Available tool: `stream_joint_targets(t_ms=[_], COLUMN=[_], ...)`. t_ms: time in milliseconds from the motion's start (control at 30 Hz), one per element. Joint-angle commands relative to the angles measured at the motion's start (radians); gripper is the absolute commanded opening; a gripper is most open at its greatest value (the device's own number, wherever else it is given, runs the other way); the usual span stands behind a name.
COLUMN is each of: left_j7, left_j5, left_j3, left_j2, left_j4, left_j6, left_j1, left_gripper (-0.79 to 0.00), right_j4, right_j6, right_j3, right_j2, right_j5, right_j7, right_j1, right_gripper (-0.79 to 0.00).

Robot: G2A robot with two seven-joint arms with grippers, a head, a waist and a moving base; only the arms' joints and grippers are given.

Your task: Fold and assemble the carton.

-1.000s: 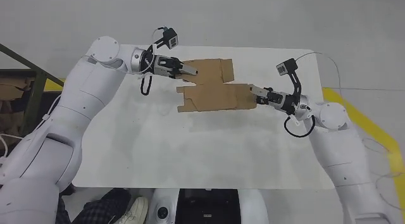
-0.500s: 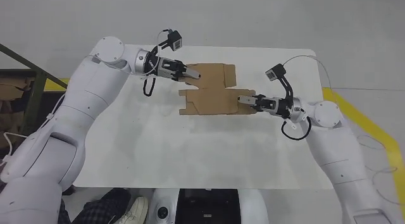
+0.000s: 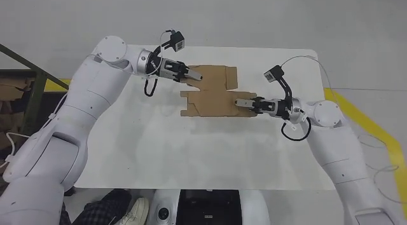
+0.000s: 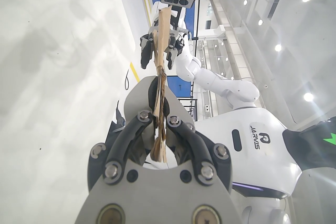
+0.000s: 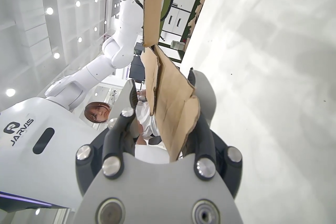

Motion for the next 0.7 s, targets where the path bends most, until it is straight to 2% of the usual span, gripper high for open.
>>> stream_joint_targets(t_ms=[0, 200, 300, 467, 500, 533, 567, 600, 667], left_j7=[0.0, -0.003, -0.005, -0.008, -0.008, -0.007, -0.006, -0.007, -0.009], left_j5=[0.008, 0.022, 0.027, 0.031, 0.03, 0.028, 0.023, 0.018, 0.003], left_j3=[-0.002, -0.005, -0.008, -0.014, -0.016, -0.018, -0.021, -0.024, -0.032], left_j2=[-0.001, -0.005, -0.007, -0.01, -0.01, -0.011, -0.012, -0.012, -0.013], left_j4=[0.001, -0.005, -0.007, -0.008, -0.007, -0.007, -0.006, -0.005, -0.001], left_j6=[0.002, 0.006, 0.006, 0.009, 0.008, 0.007, 0.006, 0.007, 0.008], left_j1=[0.0, 0.001, 0.001, 0.003, 0.004, 0.005, 0.006, 0.008, 0.011], left_gripper=[-0.785, -0.785, -0.785, -0.785, -0.785, -0.471, -0.108, 0.0, 0.0], right_j4=[-0.001, -0.001, -0.002, 0.002, 0.003, 0.003, 0.004, 0.004, 0.006], right_j6=[0.0, 0.002, 0.003, 0.004, 0.005, 0.005, 0.005, 0.005, 0.005], right_j3=[-0.003, -0.01, -0.015, -0.019, -0.02, -0.021, -0.021, -0.022, -0.021], right_j2=[0.001, 0.003, 0.004, 0.005, 0.006, 0.006, 0.006, 0.006, 0.007], right_j5=[-0.002, -0.006, -0.012, -0.02, -0.02, -0.021, -0.021, -0.021, -0.017], right_j7=[0.002, -0.005, -0.008, -0.018, -0.021, -0.023, -0.025, -0.027, -0.03], right_j1=[0.0, 0.002, 0.003, 0.004, 0.004, 0.004, 0.004, 0.004, 0.003], right_gripper=[-0.489, -0.634, -0.674, -0.785, -0.785, -0.785, -0.785, -0.785, -0.785])
